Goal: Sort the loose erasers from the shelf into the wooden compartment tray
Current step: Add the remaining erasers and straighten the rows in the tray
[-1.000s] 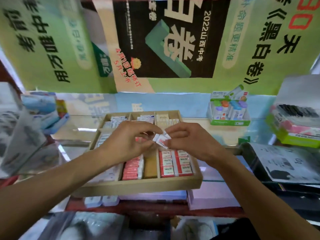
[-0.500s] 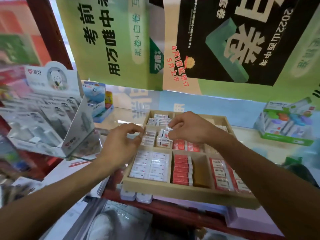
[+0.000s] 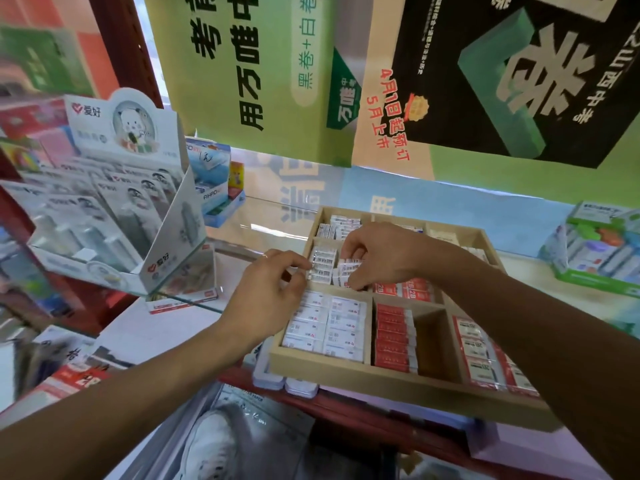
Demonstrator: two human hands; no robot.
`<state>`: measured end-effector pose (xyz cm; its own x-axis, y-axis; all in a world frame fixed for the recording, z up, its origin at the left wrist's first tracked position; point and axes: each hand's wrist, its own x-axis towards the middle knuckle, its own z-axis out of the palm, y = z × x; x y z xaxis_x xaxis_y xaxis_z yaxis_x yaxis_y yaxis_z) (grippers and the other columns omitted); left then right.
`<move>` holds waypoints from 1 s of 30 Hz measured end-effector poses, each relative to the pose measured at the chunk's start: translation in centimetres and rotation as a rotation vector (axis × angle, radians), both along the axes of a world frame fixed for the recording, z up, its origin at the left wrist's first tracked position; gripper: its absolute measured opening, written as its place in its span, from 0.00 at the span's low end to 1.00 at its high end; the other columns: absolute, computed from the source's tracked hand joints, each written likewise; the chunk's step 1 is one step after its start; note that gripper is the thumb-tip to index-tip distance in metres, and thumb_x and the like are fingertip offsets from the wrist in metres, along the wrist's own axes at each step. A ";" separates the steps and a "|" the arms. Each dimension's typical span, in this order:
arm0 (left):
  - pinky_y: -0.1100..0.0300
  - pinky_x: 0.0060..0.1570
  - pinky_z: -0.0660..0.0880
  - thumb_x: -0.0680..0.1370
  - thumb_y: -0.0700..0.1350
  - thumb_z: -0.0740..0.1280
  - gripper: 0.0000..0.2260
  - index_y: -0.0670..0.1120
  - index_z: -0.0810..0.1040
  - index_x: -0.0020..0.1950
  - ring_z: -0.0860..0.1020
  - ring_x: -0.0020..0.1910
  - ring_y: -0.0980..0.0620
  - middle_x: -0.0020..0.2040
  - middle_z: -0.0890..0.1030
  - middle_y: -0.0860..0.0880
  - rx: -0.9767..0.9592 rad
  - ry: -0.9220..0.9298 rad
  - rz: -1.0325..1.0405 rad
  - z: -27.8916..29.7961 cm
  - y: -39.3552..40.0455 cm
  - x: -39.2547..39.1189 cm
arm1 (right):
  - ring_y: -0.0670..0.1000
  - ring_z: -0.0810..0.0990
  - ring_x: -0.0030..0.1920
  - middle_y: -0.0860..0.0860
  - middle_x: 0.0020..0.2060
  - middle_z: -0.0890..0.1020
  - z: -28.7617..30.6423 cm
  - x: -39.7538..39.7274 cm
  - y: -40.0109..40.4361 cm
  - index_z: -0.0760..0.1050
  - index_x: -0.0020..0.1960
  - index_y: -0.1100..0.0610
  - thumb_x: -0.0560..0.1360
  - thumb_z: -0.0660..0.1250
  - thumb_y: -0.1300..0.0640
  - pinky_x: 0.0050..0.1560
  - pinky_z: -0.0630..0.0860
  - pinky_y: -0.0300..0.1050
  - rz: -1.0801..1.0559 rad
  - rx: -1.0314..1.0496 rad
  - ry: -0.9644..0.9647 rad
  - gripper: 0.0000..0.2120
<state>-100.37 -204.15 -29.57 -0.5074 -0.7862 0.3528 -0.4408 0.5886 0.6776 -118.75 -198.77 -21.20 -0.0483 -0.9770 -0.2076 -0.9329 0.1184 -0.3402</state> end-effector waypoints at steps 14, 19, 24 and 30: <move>0.56 0.48 0.76 0.79 0.43 0.63 0.09 0.55 0.79 0.52 0.78 0.47 0.56 0.50 0.79 0.51 0.056 0.025 0.007 -0.5 -0.4 -0.1 | 0.47 0.77 0.54 0.47 0.55 0.78 -0.2 -1.1 0.0 0.75 0.63 0.55 0.71 0.73 0.54 0.58 0.76 0.46 0.079 0.029 -0.039 0.22; 0.56 0.49 0.76 0.79 0.43 0.63 0.08 0.54 0.80 0.52 0.78 0.47 0.56 0.50 0.80 0.52 0.069 0.042 0.009 -0.7 -0.6 -0.2 | 0.46 0.80 0.49 0.45 0.47 0.81 0.0 -1.1 -0.1 0.79 0.59 0.54 0.70 0.72 0.54 0.54 0.79 0.47 0.037 -0.017 -0.076 0.18; 0.56 0.47 0.77 0.79 0.43 0.63 0.08 0.54 0.80 0.52 0.78 0.46 0.58 0.50 0.80 0.53 0.093 0.057 0.019 -0.9 -0.7 -0.2 | 0.42 0.80 0.49 0.41 0.46 0.83 0.8 -0.9 -0.3 0.83 0.50 0.50 0.70 0.70 0.52 0.57 0.77 0.47 0.027 0.054 -0.102 0.10; 0.57 0.46 0.76 0.80 0.44 0.63 0.08 0.53 0.80 0.53 0.78 0.46 0.58 0.50 0.80 0.52 0.107 0.055 0.015 -0.7 -0.6 -0.1 | 0.46 0.80 0.49 0.45 0.47 0.83 0.1 -0.2 -0.9 0.81 0.55 0.55 0.70 0.71 0.53 0.56 0.78 0.48 0.040 0.062 -0.016 0.14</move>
